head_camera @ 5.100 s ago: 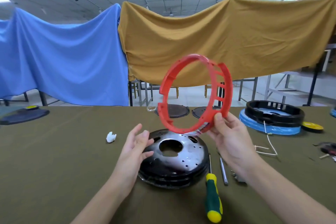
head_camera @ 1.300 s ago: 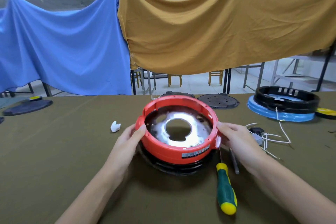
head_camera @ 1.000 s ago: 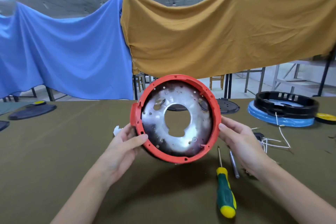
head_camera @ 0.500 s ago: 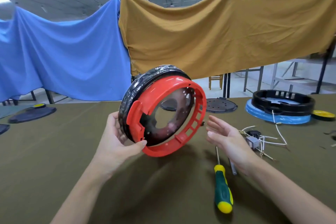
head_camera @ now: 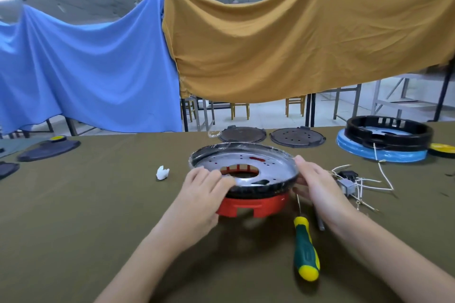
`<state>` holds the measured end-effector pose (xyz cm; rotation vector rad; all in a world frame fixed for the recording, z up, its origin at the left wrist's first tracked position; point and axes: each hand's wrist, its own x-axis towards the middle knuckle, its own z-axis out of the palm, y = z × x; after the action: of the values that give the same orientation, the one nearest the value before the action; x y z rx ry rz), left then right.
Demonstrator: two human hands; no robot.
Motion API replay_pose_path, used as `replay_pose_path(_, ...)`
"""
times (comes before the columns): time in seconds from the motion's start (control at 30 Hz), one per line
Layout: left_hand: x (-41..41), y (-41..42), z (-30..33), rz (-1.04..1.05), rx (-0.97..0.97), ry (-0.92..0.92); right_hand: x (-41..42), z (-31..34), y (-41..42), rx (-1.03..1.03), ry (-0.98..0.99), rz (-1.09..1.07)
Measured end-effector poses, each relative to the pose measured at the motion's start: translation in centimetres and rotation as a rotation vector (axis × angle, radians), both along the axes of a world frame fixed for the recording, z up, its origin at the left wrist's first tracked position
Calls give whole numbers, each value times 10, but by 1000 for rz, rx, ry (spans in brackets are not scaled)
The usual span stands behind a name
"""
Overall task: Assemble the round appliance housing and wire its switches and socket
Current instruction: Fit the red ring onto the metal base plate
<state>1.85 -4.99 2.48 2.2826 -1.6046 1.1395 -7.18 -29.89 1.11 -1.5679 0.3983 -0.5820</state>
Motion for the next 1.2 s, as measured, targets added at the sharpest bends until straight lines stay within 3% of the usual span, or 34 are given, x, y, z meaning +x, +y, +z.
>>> replay_pose_path(0.07, 0, -4, -6, 9, 49, -67, -1, -2, -3, 19, 18, 9)
replay_pose_path(0.17, -1, -3, -11, 6, 85, -28, -1, -3, -4, 12, 21, 20)
replay_pose_path(0.3, -1, 1, -10, 22, 151, 97, -2, -4, -3, -58, 57, 4)
replay_pose_path(0.37, 1, 7, -9, -14, 144, 287, -2, -4, -3, -103, 74, -7)
replay_pose_path(0.47, -1, 16, -3, -159, -104, 682, -3, -3, -2, -167, 96, -13)
replay_pose_path(0.53, -3, 15, 0, -189, -345, 739, -3, -2, -2, -177, 91, -15)
replay_pose_path(0.63, 5, 11, -3, 24, -695, 977, -3, -2, -2, -182, 49, -14)
replay_pose_path(0.73, 10, 12, -7, 166, -780, 1407, -4, -1, -1, -162, -26, 10)
replay_pose_path(0.97, -1, 7, 4, -196, -920, 1200, -10, 10, 1, -147, -373, 114)
replay_pose_path(1.2, 2, 8, 5, -343, -1046, 1339, -12, 15, 2, -118, -409, 142)
